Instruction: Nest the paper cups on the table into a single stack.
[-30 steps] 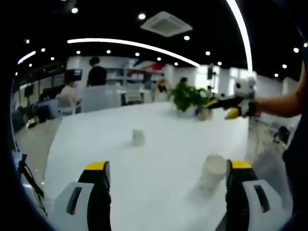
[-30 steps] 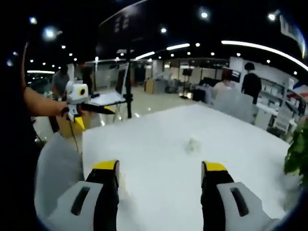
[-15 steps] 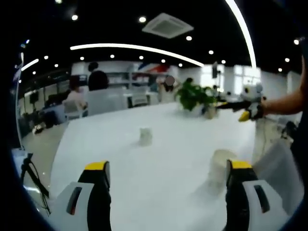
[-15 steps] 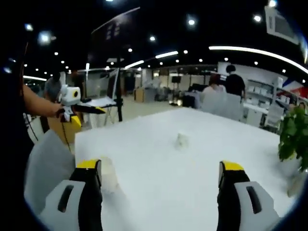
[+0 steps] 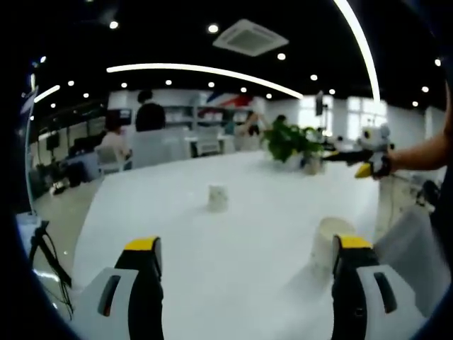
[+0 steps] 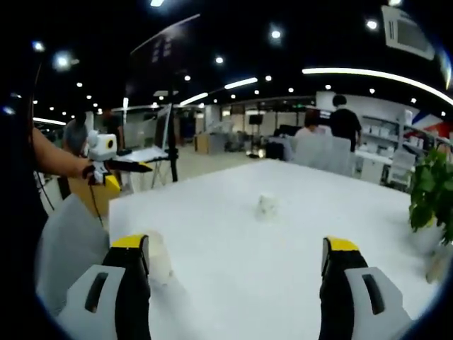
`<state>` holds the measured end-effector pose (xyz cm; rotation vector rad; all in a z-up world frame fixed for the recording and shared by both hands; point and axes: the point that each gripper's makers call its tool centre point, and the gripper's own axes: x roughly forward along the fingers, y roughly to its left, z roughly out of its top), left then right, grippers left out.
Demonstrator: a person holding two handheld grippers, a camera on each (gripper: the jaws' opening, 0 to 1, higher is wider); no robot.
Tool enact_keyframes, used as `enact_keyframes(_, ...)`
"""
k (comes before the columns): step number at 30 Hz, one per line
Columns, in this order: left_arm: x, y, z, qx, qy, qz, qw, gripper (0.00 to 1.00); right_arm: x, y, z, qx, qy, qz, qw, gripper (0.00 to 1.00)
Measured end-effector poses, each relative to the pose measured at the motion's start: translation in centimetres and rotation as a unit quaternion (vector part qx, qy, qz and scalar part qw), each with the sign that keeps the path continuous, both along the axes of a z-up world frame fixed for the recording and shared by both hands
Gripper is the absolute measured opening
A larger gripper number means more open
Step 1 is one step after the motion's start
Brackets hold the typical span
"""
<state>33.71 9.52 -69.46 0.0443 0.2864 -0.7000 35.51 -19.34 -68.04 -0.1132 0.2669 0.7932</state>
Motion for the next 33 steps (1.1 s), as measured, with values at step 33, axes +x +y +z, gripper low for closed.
enact_keyframes(33,11.2,-5.4,-5.0,-0.007,0.034,-0.012,0.9993,0.99,1.7,-0.3,-2.5,0.03,0.027,-0.023,0.9989,1.0)
